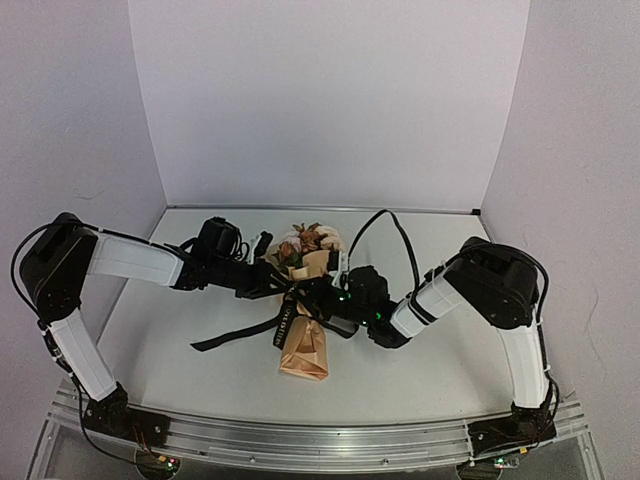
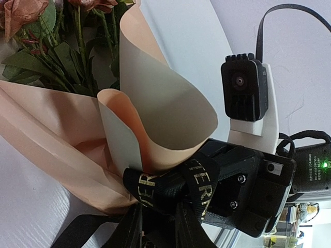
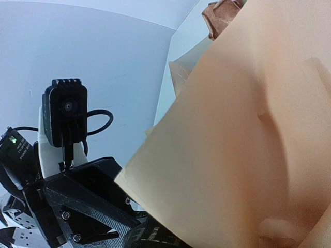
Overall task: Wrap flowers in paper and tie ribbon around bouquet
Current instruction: Cross the half-tied ribbon over the folded bouquet.
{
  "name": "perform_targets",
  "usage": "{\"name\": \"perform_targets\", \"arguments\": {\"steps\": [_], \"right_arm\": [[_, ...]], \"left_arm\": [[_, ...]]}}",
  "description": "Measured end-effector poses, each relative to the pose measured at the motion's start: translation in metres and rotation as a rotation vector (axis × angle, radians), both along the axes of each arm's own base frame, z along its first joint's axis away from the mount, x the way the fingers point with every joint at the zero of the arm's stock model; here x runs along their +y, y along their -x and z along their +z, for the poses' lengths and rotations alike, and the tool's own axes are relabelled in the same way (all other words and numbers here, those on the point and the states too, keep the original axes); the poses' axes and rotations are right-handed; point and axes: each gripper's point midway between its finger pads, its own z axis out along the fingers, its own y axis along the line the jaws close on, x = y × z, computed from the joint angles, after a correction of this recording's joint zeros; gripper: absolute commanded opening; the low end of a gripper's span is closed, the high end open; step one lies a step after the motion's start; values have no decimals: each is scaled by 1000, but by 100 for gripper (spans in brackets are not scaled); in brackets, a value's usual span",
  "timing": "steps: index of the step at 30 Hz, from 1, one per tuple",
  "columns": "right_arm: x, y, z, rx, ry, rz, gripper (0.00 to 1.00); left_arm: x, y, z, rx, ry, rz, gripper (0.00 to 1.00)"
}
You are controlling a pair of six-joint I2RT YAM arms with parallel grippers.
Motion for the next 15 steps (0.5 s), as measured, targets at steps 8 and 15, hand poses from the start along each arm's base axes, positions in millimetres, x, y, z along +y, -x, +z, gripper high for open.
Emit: {"name": "perform_targets", "arguments": {"steps": [8, 15], "right_arm": [[-1, -2, 6, 5, -31, -6, 0], [-1, -3, 13, 0, -63, -2, 0]], "left_arm": [[1, 2, -2, 4, -2, 1, 28], [1, 2, -2, 5, -3, 0, 32]]}}
